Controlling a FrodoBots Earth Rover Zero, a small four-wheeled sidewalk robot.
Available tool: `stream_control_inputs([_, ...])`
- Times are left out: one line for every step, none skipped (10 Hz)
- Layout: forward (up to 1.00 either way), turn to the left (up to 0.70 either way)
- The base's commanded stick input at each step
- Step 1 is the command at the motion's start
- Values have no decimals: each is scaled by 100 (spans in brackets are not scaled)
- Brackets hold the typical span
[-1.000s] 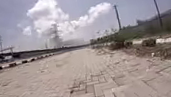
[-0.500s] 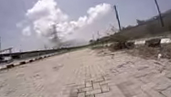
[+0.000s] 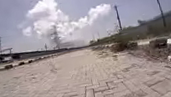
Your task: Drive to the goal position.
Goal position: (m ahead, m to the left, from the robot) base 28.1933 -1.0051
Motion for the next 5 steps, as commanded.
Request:
stream_control_inputs([85, 0])
stream_control_inputs([85, 0])
stream_control_inputs([85, 0])
stream_control_inputs([85, 0])
stream_control_inputs([85, 0])
